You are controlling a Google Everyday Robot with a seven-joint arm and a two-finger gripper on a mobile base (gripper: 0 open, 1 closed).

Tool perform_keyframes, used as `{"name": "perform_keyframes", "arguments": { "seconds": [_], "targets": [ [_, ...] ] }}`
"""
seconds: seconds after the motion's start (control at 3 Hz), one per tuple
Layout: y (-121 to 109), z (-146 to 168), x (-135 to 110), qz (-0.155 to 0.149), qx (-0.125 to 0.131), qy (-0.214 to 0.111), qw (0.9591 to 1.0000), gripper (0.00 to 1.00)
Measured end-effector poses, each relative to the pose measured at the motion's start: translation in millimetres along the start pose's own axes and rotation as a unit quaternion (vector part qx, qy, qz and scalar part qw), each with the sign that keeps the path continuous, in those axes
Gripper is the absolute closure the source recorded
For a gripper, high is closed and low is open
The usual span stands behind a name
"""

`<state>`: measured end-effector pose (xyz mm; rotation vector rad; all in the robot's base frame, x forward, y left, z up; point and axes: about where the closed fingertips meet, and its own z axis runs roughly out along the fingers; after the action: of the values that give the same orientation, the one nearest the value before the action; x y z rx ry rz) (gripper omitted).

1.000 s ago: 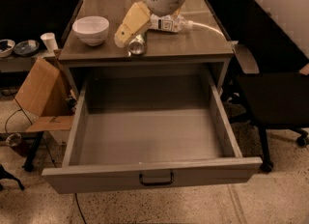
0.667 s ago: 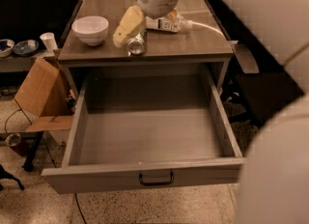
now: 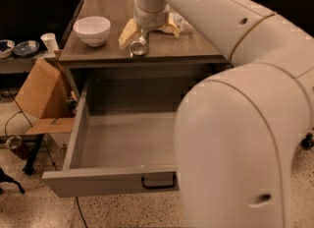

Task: Place green can into top drawer

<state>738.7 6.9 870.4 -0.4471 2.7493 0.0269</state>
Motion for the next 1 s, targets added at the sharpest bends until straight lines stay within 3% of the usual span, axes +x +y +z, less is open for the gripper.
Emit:
{"name": "perform_keyframes", "arguments": {
  "seconds": [0.33, 0.67, 1.0],
  "targets": [
    [-15, 11, -26, 0.073, 0.054, -0.033, 0.9953, 0.00],
    [-15, 19, -45, 0.121, 0.065, -0.055, 0.9890, 0.00],
    [-8, 32, -54, 0.148, 0.057, -0.055, 0.9858, 0.00]
  ]
}}
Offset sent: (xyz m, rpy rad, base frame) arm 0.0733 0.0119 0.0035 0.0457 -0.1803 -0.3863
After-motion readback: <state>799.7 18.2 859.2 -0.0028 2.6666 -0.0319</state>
